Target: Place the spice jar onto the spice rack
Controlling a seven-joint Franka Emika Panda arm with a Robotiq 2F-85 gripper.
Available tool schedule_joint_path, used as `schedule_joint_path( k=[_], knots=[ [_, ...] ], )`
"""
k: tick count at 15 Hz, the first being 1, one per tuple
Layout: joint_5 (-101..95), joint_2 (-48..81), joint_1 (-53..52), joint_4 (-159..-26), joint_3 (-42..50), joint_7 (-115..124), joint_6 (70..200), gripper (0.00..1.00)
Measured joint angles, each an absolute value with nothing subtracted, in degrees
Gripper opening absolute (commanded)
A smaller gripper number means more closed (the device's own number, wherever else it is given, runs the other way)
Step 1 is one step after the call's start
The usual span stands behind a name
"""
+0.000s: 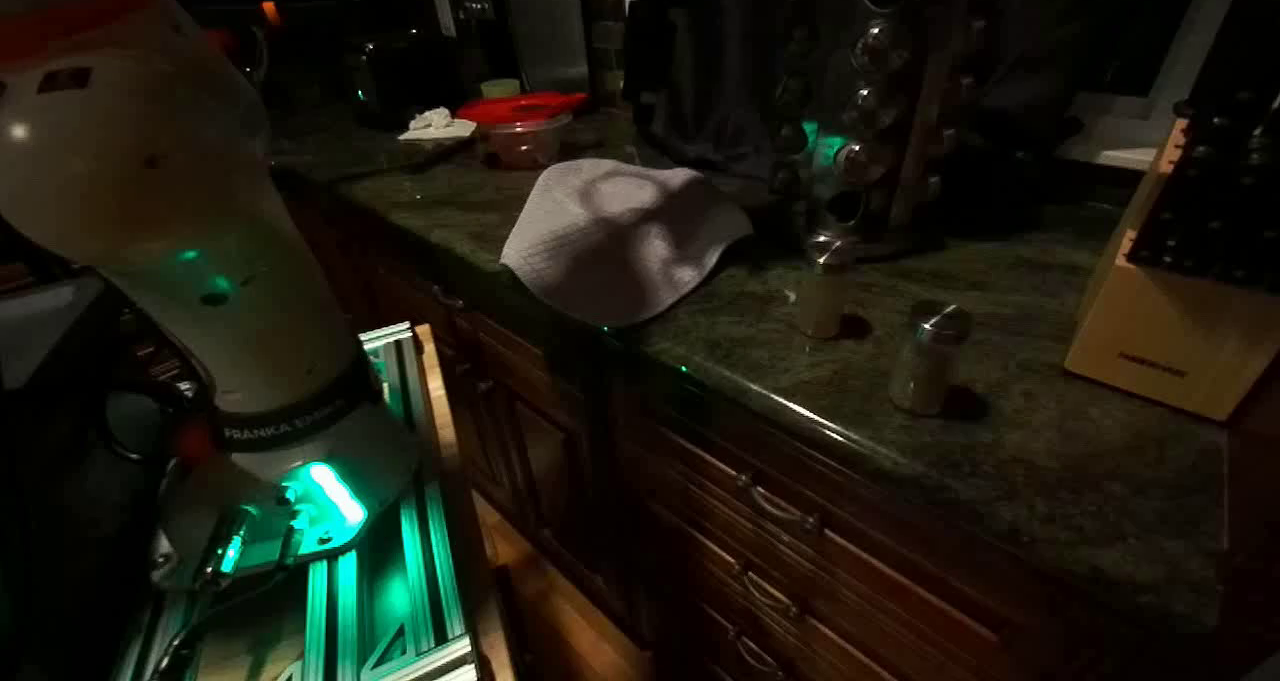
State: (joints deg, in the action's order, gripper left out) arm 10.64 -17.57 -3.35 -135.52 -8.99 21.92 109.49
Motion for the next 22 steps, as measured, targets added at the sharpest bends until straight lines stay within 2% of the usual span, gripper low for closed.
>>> schedule_joint_path(
  k=[10, 22],
  knots=[
    [10.49, -17.58, -3.35, -135.52, -8.98, 21.85, 109.62, 1.0],
    [9.77, -23.47, -2.47, -141.0, -3.63, 10.38, 125.22, 1.0]
  ],
)
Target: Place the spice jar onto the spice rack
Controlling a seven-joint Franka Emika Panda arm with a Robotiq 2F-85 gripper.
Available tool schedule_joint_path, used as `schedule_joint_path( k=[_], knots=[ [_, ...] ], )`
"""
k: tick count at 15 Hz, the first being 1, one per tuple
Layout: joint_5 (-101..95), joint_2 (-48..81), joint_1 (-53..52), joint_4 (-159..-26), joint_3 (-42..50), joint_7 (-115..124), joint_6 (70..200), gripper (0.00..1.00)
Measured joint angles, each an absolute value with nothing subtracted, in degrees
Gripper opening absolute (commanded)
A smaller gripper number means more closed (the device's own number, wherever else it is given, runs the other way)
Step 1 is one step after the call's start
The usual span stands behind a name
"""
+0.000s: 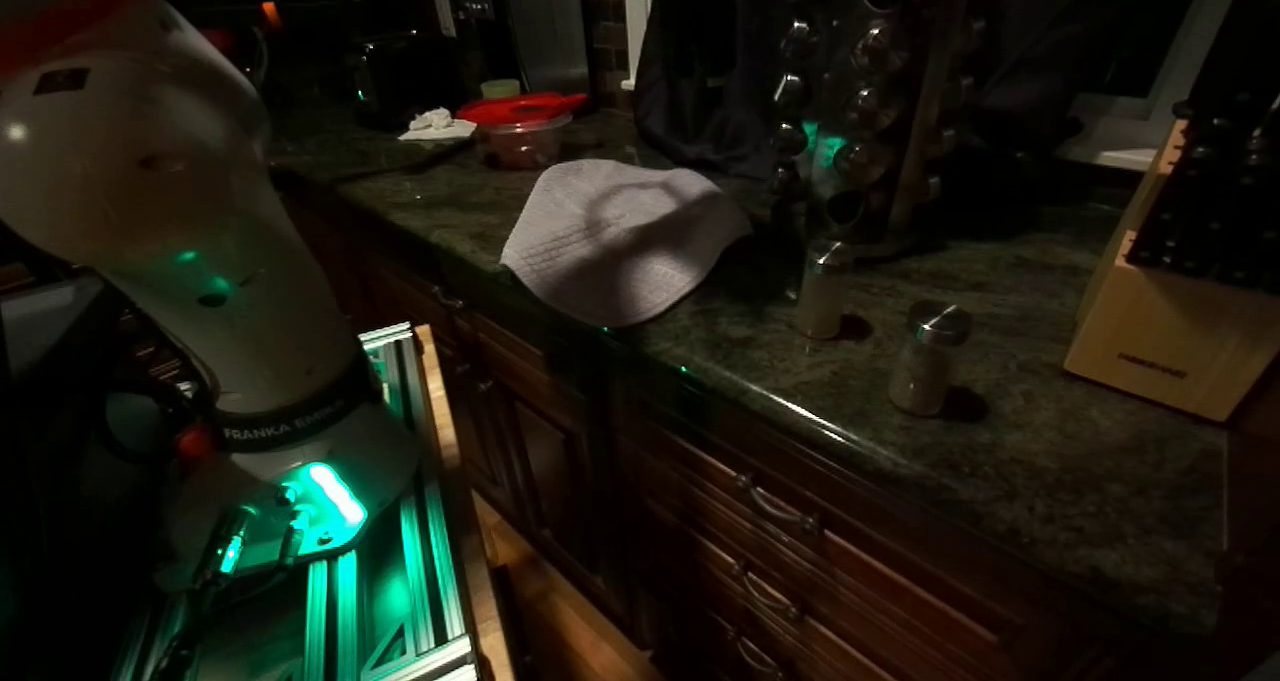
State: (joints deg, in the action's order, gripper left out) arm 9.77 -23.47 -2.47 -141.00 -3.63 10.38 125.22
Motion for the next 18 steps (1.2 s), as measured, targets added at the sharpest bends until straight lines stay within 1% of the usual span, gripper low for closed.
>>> schedule_joint_path(
  k=[5, 10, 15, 18],
  knots=[
    [8.21, -23.7, 0.16, -142.86, -0.54, 5.92, 128.81, 1.0],
    [4.19, -22.04, 3.49, -142.99, 1.18, 5.48, 129.72, 1.0],
    [3.59, -21.58, 3.7, -142.82, 1.33, 5.16, 129.74, 1.0],
    [-1.44, -21.61, 3.74, -142.85, 1.23, 1.49, 129.74, 1.0]
  ],
)
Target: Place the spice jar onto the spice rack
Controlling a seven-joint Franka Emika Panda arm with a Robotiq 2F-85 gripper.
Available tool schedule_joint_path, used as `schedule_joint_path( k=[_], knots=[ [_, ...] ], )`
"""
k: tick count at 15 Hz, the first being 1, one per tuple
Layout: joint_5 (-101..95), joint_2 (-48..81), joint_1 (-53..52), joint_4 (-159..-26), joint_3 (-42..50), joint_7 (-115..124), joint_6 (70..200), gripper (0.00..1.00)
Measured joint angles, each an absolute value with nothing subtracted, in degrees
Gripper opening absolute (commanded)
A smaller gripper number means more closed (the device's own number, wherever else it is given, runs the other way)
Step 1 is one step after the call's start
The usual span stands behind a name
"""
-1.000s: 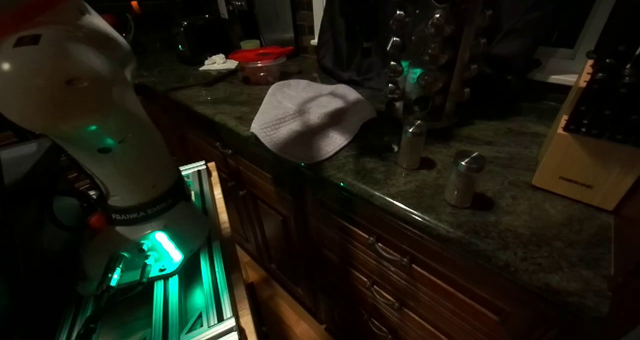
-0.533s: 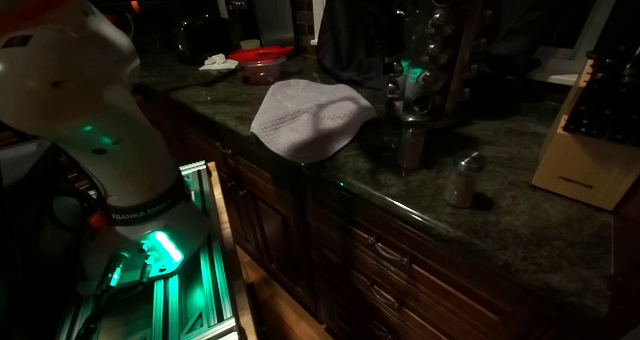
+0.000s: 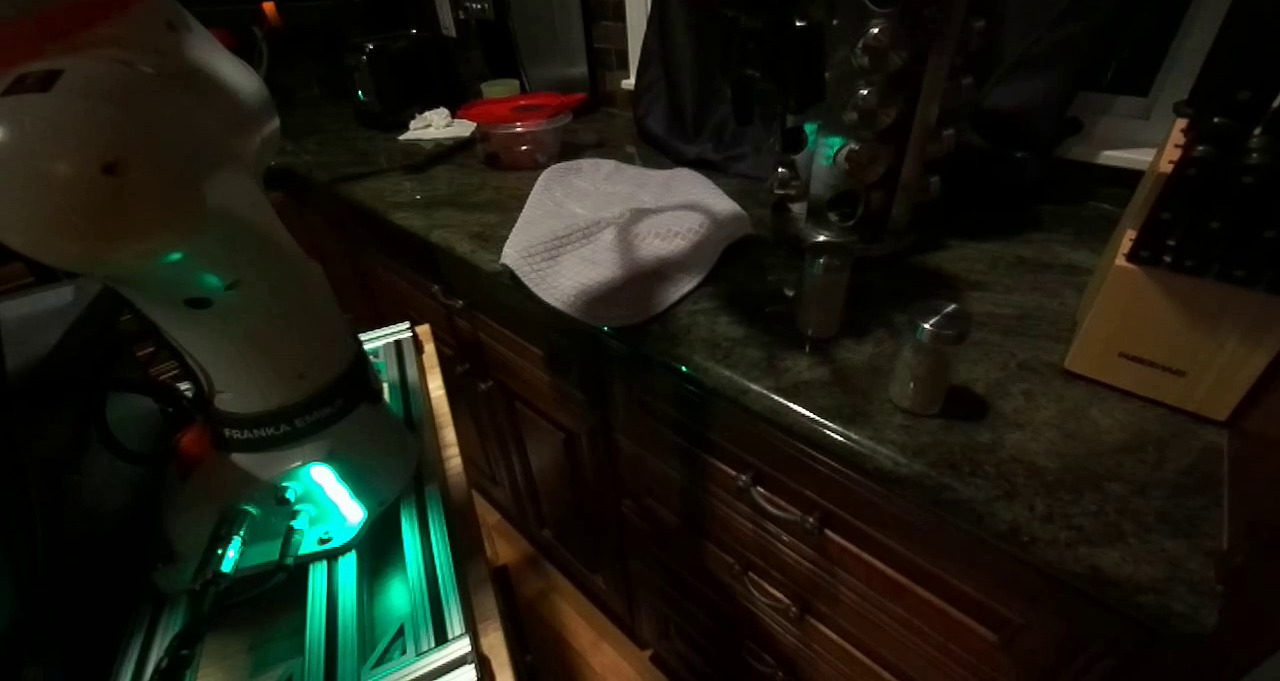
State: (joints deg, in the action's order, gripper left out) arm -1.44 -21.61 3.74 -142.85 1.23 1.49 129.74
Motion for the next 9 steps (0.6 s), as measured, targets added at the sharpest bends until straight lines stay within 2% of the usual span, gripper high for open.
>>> schedule_joint_path(
  k=[9],
  knots=[
    [-7.92, -20.87, 4.8, -143.06, 4.46, -8.61, 129.74, 1.0]
  ],
)
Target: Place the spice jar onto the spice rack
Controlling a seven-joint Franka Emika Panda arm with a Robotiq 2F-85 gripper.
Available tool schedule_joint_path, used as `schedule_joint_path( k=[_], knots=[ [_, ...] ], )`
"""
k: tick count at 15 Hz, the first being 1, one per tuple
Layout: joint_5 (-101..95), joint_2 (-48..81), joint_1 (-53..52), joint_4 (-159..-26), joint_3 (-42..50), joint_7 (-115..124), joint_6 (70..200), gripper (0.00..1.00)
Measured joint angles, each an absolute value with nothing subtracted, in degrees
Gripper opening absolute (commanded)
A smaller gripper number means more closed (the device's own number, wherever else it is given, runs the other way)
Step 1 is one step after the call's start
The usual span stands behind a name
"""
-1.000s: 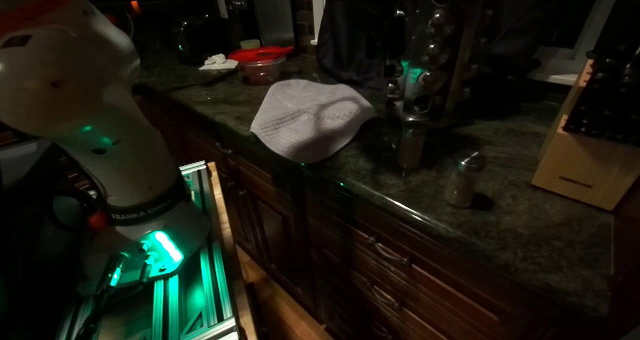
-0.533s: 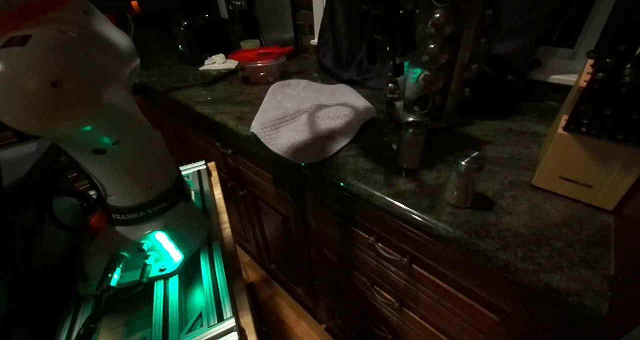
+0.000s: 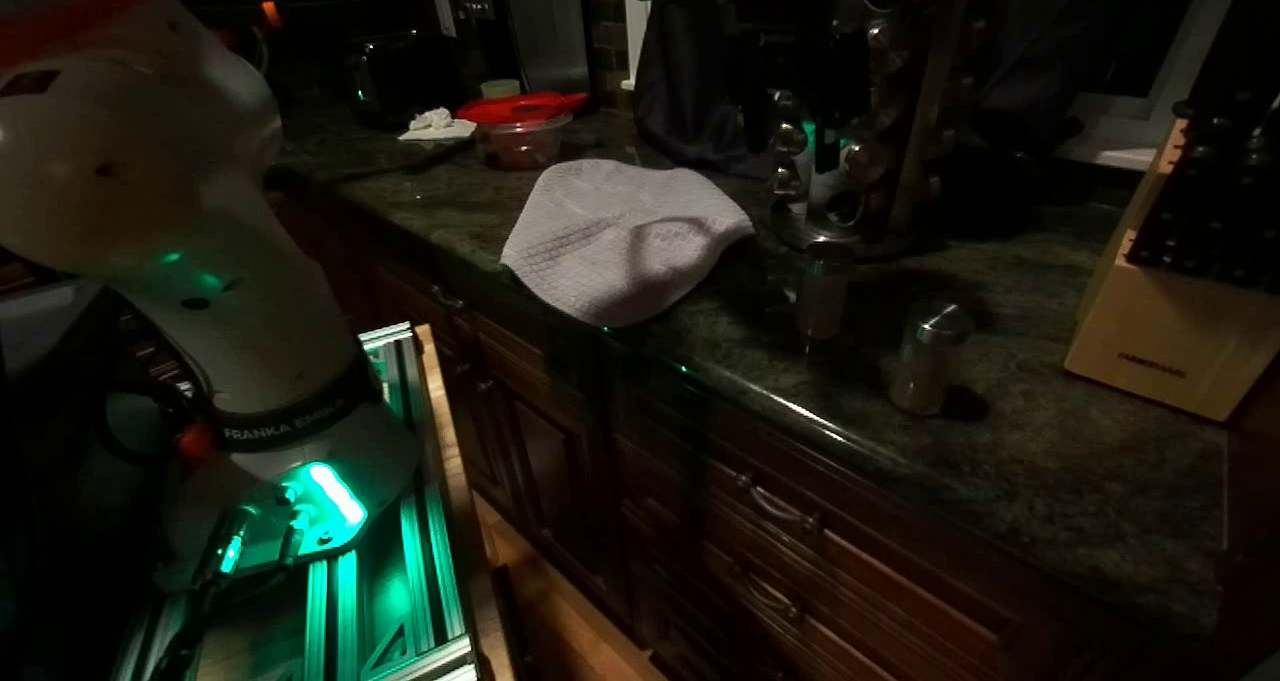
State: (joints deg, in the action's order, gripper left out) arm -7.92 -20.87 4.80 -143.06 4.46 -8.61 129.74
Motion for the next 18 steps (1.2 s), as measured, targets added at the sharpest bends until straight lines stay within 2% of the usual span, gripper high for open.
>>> schedule_joint_path(
  k=[10, 18],
  knots=[
    [-2.19, -15.45, 5.29, -143.12, 9.51, -9.65, 133.38, 1.0],
    [2.3, -10.28, 5.29, -142.95, 9.97, -10.26, 136.04, 1.0]
  ],
)
